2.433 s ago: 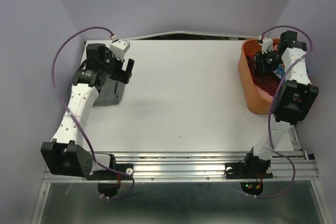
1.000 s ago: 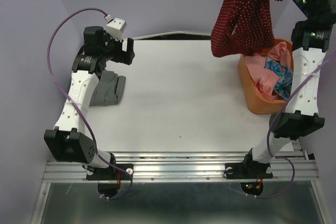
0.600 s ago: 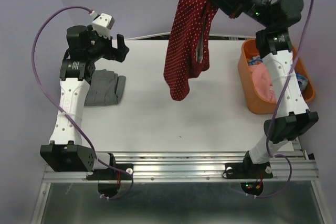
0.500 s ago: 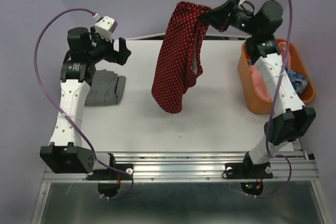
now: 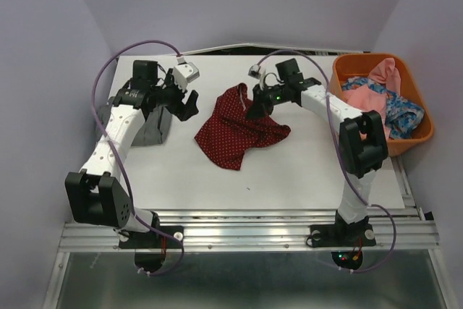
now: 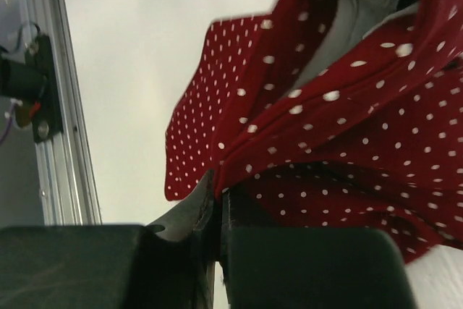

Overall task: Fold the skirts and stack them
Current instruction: Move the skirt to the center of the board, then flatten the skirt out

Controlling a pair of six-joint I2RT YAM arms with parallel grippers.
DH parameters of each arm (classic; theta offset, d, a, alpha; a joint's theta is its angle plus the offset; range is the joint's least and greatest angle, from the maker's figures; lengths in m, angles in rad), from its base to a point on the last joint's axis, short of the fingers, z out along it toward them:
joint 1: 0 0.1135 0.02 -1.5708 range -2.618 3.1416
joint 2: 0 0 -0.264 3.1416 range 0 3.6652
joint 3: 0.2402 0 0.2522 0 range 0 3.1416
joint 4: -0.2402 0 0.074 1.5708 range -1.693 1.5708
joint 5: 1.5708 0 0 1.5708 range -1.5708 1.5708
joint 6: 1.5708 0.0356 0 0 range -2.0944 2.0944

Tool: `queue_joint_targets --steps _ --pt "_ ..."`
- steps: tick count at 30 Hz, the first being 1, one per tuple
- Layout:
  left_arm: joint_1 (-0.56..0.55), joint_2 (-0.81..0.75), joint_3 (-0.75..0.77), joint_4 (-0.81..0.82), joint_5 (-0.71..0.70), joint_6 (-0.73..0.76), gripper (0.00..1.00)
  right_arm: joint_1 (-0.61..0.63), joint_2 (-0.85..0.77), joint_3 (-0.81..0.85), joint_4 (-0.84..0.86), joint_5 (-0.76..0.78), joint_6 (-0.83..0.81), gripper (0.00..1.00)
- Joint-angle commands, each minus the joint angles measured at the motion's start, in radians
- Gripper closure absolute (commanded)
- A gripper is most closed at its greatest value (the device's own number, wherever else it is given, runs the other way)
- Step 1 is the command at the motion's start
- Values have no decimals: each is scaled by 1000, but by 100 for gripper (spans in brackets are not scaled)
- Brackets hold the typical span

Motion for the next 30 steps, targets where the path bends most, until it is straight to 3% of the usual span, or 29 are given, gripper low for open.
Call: queue_joint_targets --steps 1,5,8,9,11,12,16,21,23,30 --pt "-10 44 -24 17 -1 44 18 56 62 -15 -87 43 -160 99" --pt "3 76 -58 71 41 -37 22 143 64 -28 -194 85 -279 99" --pt "14 88 -89 108 83 -82 23 223 14 -130 -216 146 -327 99" --pt "14 92 -90 108 92 -72 23 223 0 -158 -198 152 -314 82" --pt "14 105 -86 90 97 -43 22 223 -34 -182 -175 194 -284 69" --pt "13 108 -76 79 97 2 21 223 -43 -176 -175 212 -277 49" --pt "14 87 -79 51 100 125 17 187 -121 -131 -162 229 -218 15" --pt "5 15 -102 28 118 400 12 58 -224 -109 -173 205 -194 14" --pt "-30 -8 -121 11 60 525 12 -23 -281 -160 -214 230 -250 15" --pt "-213 -17 -219 50 -135 702 12 -215 -388 -401 -268 359 -373 16"
